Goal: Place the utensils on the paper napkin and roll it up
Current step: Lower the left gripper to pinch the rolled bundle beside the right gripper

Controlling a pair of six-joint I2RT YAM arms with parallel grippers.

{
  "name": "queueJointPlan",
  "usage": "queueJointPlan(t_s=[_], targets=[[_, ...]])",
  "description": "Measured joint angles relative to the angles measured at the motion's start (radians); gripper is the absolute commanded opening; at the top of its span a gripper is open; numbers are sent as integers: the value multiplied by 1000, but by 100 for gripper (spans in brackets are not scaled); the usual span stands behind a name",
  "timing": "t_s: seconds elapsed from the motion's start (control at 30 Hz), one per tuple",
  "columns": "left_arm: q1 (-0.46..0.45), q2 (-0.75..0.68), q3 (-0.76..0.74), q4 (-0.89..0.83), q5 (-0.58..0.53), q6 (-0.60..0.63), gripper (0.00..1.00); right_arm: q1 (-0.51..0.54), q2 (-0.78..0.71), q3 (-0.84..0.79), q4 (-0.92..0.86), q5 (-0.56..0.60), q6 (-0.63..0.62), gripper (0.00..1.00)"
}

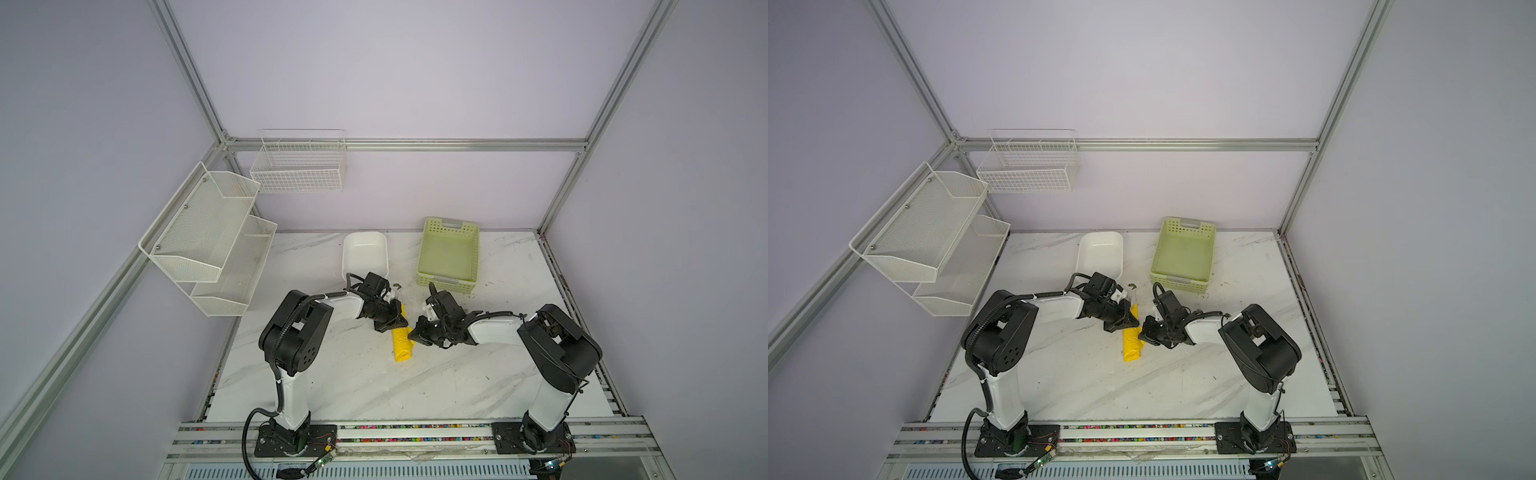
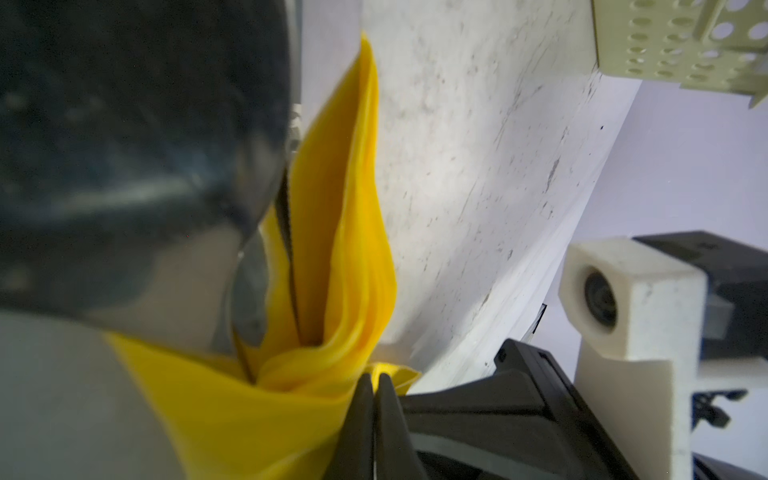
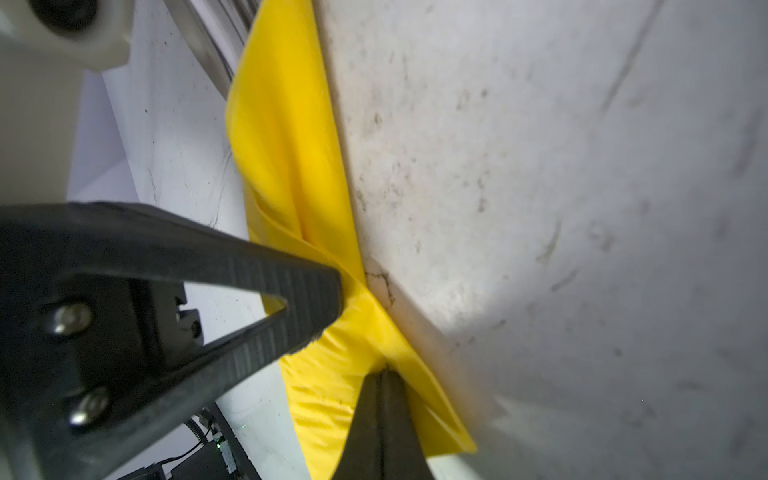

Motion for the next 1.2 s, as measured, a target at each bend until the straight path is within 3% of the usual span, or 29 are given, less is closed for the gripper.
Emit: queueJointPlan(t_s=[0.37, 0.53, 0.73, 1.2], targets=[[0, -157, 0, -126, -37, 18, 2, 0, -1, -6, 1, 0, -3, 0], [-2, -203, -79, -109, -24, 14, 2, 0, 0, -6, 2, -1, -6, 0], [-11, -195, -152, -100, 7, 6, 1, 0, 0, -6, 1, -2, -8, 0], [-14, -120, -169, -45, 70, 9, 1, 0, -3, -6, -2, 3, -10, 0]])
